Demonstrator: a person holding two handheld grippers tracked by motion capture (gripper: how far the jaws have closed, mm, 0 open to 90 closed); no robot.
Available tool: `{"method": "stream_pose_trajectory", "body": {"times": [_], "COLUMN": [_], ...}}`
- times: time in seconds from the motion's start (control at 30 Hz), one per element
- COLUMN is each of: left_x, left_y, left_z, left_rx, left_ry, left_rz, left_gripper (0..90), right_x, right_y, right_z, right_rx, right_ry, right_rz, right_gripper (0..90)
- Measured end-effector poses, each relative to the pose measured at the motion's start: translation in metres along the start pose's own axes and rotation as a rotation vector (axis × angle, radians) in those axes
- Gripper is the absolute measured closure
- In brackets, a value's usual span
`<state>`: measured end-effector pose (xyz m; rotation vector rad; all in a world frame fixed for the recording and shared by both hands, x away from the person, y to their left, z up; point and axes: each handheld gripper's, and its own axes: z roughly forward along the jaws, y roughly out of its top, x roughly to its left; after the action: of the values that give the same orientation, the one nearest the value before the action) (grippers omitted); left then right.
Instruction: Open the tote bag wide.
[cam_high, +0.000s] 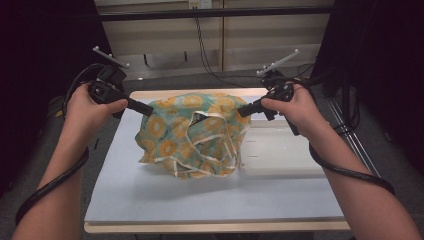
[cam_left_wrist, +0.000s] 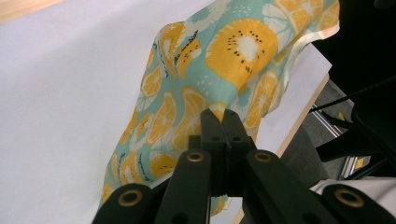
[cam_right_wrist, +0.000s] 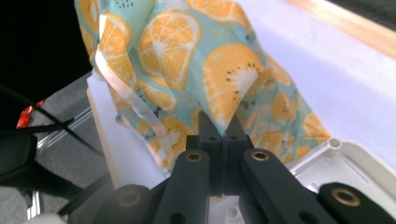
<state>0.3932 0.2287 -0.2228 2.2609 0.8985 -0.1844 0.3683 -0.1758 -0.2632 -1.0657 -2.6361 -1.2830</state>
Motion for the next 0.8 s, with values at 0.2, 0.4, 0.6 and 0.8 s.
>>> {"method": "stream_pose_trajectory", "body": {"times": [0.2,0.4,0.6,0.8], "left_x": [0.006,0.01,0.022,0.03], "left_y": [0.005,0.01,0.011,0.008], "left_z": [0.0,-0.001,0.003,0.015], "left_rx": [-0.003,-0.004,0.007,0.03], "left_ry": [0.014,0.041,0.054,0.024], "left_rz": [-0.025,-0.044,-0.08,-0.101], "left_gripper": [90.0,90.0,89.7,89.5], "right_x": [-0.003,-0.008,-0.014,-0.015], "right_y": [0.009,0.016,0.021,0.022], "right_z": [0.002,0.003,0.009,0.019], "right_rx": [-0.005,-0.009,0.008,0.039], "right_ry": [-0.002,-0.018,-0.032,-0.026], "right_rz": [0.014,0.036,0.061,0.054], "right_gripper": [90.0,90.0,90.0,90.0]}}
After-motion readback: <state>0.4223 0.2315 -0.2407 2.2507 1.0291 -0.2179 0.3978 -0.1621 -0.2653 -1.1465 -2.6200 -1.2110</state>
